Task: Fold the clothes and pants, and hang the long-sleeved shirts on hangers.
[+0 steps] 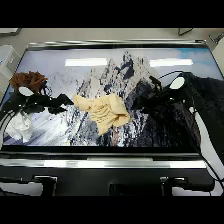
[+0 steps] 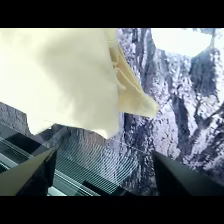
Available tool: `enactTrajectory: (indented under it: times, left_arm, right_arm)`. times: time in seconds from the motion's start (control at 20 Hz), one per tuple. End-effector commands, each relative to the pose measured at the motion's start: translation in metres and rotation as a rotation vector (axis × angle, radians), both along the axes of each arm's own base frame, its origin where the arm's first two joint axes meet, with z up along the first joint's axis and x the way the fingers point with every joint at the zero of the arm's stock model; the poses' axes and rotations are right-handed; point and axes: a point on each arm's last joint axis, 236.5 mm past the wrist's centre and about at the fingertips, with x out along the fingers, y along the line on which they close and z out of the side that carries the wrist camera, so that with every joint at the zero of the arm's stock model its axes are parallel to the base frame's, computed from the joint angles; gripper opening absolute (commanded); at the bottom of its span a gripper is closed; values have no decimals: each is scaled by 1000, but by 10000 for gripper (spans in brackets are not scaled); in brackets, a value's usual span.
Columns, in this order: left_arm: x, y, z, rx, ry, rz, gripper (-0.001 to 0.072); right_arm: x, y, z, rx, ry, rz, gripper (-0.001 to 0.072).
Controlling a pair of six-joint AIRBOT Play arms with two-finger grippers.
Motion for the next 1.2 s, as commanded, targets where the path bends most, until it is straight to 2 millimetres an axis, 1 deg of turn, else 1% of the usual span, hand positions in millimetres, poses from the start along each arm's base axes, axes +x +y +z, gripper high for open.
enactTrajectory:
  times: [0.0,0.05,0.1,0.2,0.25,0.3,0.35,0.45,0.5,0.55,0.65,0.7,0.75,0.8,0.85,0.9,0.95,1.0,1.05,1.1,1.15]
  left_arm:
    - [20,-28,-28,-97,-37,51,713]
    - [23,-37,-32,-110,-43,57,713]
    - [27,-41,-36,-105,-51,68,712]
    - [35,-42,-40,-79,-79,89,712]
    - [39,-42,-42,-68,-91,99,710]
    - [42,-42,-43,-62,-98,116,683]
    - [46,-41,-43,-58,-101,140,529]
    - [53,-40,-44,-52,-110,185,247]
    - [54,-40,-43,-50,-115,184,60]
    - [53,-42,-43,-50,-115,177,28]
    - [50,-44,-42,-56,-107,164,27]
    - [48,-45,-40,-58,-108,154,26]
    - [47,-47,-38,-62,-107,148,26]
    - [46,-48,-35,-66,-109,143,26]
    - [46,-48,-31,-68,-114,137,26]
    - [46,-49,-25,-71,-123,134,26]
    - [48,-49,-16,-73,-142,133,26]
    - [51,-48,-1,-72,-178,134,26]
    - [58,-46,27,-60,-260,120,26]
    - [67,-44,64,-44,-367,100,26]
    - [73,-43,116,-30,-499,67,26]
  right_arm:
    - [-3,17,-12,1,-2,45,713]
    - [-7,24,-19,-4,3,78,713]
    - [-10,29,-26,-10,14,98,713]
    - [-11,34,-34,-17,22,106,713]
    - [-9,33,-37,-22,18,102,713]
    - [-6,31,-39,-34,9,98,713]
    - [-3,28,-42,-52,-3,95,713]
    - [-1,28,-48,-56,-4,86,713]
    - [-2,28,-53,-54,11,85,712]
    - [-4,29,-59,-52,28,85,708]
    - [-1,34,-70,-31,40,77,708]
    - [7,35,-75,-29,30,49,700]
    - [15,37,-77,-16,13,19,666]
    - [23,43,-76,14,2,-15,593]
    - [28,48,-72,41,-9,-37,422]
    - [29,53,-66,72,-22,-29,26]
    - [31,56,-57,93,-29,-33,37]
    - [36,56,-45,93,-70,-16,37]
    - [45,49,-25,80,-137,-9,34]
    - [60,37,6,55,-235,-12,34]
    - [76,21,44,21,-349,-21,35]
